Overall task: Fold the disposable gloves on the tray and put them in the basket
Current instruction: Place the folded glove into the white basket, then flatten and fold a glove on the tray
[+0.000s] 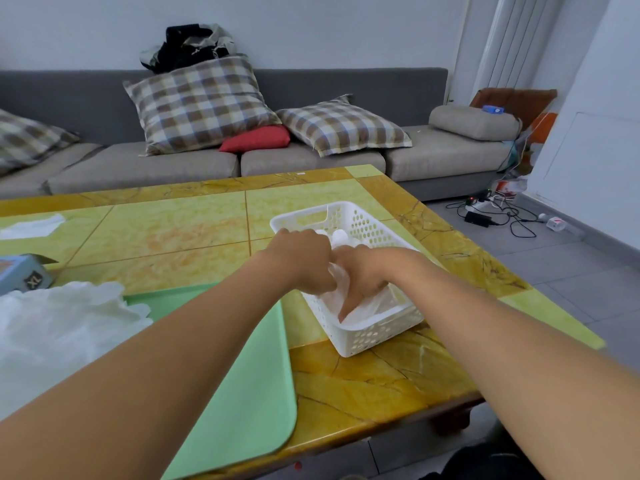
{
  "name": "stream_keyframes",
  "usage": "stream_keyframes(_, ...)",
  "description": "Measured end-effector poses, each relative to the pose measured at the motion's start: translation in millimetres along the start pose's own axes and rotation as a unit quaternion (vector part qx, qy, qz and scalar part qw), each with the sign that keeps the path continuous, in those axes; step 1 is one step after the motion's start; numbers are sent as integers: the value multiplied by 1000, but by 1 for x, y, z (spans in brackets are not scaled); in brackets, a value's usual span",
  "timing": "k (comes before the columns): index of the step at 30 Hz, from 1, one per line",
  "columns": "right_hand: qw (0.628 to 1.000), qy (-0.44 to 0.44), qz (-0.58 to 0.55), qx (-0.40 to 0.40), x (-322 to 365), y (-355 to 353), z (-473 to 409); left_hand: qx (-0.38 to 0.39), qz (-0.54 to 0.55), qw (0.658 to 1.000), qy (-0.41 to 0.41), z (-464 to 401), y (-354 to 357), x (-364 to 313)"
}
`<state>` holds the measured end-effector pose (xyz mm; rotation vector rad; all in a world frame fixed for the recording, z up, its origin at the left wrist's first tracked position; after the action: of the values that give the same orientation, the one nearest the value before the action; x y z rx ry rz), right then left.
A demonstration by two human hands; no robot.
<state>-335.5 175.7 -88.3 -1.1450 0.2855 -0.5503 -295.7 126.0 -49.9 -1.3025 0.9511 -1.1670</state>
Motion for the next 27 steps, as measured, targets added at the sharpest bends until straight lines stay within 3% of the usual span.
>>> stream_keyframes(3,998,-6,-44,38,-2,10,2,25,10,1000,-4,-3,15,2)
stream_keyframes(6,997,3,-79,10,-2,1,8,7,87,996,8,4,9,9)
stream_keyframes(10,988,13,-58,-146,14,-59,30,-151,198,968,28,50,-35,44)
stream_keyframes(13,934,-117,-152,-302,88,-103,54,-185,220,957,-34,102,-42,103)
stream_keyframes(15,918,-216,-195,-268,155,-95,55,-191,232,948,-103,144,-34,151)
stream_keyframes(19,935,-288,-130,-161,257,-49,36,-224,262,910,-233,234,-8,226)
stream_keyframes(27,936,-311,-101,-128,354,-5,13,-188,282,899,-277,314,51,263)
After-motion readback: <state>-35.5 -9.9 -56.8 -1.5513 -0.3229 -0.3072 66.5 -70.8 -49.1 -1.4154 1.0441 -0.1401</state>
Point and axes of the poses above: each hand's wrist, its own z-axis away from the middle knuckle, its own y-axis out of the palm, x = y × z, the point moved 10 cm from there along -z, towards the middle knuckle, and after that the axes turned 5 degrees about y, right-handed, at the moved point
